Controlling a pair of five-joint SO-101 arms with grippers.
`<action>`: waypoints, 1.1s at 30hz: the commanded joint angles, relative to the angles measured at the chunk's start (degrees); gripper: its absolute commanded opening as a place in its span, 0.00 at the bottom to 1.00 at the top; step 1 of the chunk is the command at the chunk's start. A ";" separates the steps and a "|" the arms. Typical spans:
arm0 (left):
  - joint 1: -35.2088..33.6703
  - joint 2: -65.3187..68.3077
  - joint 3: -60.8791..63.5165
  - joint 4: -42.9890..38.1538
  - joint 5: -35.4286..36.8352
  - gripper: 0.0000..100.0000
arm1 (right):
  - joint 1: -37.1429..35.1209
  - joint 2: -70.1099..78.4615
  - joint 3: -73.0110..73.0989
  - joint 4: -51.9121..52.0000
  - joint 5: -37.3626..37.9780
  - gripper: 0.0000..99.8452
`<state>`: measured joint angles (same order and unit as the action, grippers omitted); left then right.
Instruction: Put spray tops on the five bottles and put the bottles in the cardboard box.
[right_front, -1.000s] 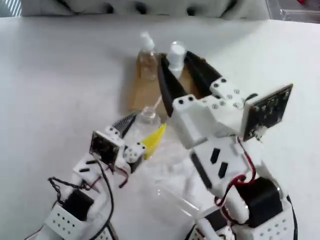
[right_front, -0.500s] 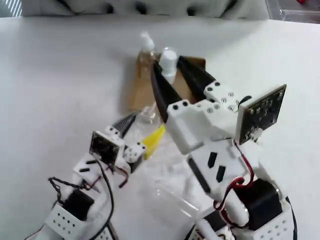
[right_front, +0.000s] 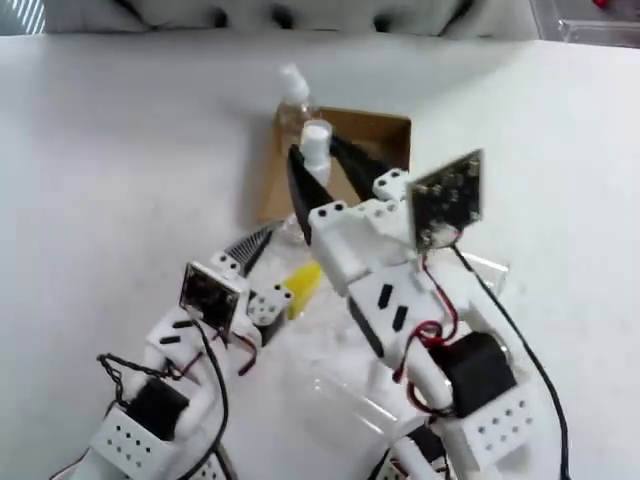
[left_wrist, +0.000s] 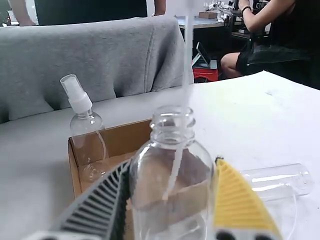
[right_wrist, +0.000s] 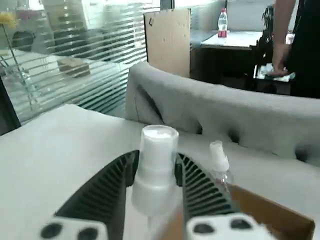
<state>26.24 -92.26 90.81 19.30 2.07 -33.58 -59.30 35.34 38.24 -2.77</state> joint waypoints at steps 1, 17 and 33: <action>-0.75 -0.66 -0.70 -1.85 0.62 0.02 | -0.66 -0.22 1.23 -0.40 -0.62 0.03; -0.75 -0.66 -0.70 -1.85 0.62 0.02 | -5.23 -9.19 1.05 3.74 -0.18 0.10; -0.75 -0.66 -0.70 -1.85 0.62 0.02 | 5.93 4.70 0.09 0.75 -0.62 0.02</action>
<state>25.89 -92.26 90.81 19.30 2.07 -27.87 -55.78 37.80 39.91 -2.86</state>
